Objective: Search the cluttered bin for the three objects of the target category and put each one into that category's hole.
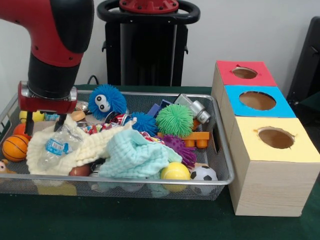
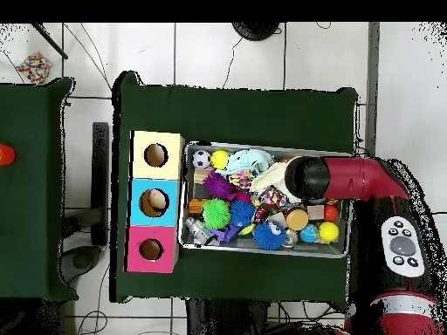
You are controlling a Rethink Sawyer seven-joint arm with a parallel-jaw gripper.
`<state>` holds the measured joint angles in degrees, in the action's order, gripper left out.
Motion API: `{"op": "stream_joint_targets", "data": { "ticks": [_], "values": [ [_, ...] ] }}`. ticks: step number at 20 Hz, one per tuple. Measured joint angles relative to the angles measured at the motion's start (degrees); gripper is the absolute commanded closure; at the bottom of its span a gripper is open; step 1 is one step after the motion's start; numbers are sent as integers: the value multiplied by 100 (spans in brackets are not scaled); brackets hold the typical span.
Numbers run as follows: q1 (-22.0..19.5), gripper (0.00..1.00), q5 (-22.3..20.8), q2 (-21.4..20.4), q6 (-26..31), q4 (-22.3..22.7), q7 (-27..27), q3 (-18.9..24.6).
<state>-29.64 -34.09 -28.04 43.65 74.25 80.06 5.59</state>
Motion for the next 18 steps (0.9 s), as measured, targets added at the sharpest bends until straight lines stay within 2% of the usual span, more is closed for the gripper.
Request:
{"op": "stream_joint_targets", "data": {
  "ticks": [11,18],
  "values": [
    [-53,0,-3,254,0,-321,0,0],
    [-146,0,-230,565,0,-735,0,2]
  ]
}}
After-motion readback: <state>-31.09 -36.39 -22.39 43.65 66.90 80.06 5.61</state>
